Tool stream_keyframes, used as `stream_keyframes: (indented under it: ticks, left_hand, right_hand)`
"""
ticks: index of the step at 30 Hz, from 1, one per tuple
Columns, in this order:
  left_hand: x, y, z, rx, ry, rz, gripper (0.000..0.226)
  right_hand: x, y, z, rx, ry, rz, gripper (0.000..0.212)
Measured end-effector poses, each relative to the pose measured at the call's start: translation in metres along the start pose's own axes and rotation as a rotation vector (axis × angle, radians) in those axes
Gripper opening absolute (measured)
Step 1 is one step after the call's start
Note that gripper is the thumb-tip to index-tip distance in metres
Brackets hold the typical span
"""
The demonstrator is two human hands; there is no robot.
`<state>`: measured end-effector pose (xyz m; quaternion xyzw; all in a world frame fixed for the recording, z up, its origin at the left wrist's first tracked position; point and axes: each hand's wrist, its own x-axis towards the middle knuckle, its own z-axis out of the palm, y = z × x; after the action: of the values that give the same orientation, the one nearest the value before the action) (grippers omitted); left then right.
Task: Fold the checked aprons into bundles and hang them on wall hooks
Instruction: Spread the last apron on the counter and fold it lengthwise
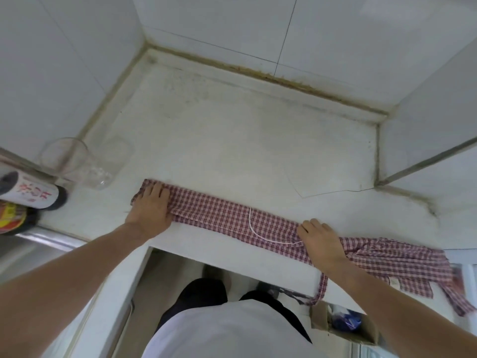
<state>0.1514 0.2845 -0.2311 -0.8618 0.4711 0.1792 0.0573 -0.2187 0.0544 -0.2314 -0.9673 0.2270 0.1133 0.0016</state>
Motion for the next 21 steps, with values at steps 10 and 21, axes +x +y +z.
stream_keyframes:
  ticks: [10, 21]
  left_hand:
    - [0.005, 0.016, 0.01, -0.064, -0.192, -0.27, 0.089]
    - [0.014, 0.051, -0.01, -0.047, -0.178, -0.468, 0.089]
  right_hand:
    - [-0.052, 0.016, -0.006, 0.117, 0.078, -0.139, 0.094]
    - [-0.085, -0.007, 0.018, 0.16, 0.047, -0.17, 0.096]
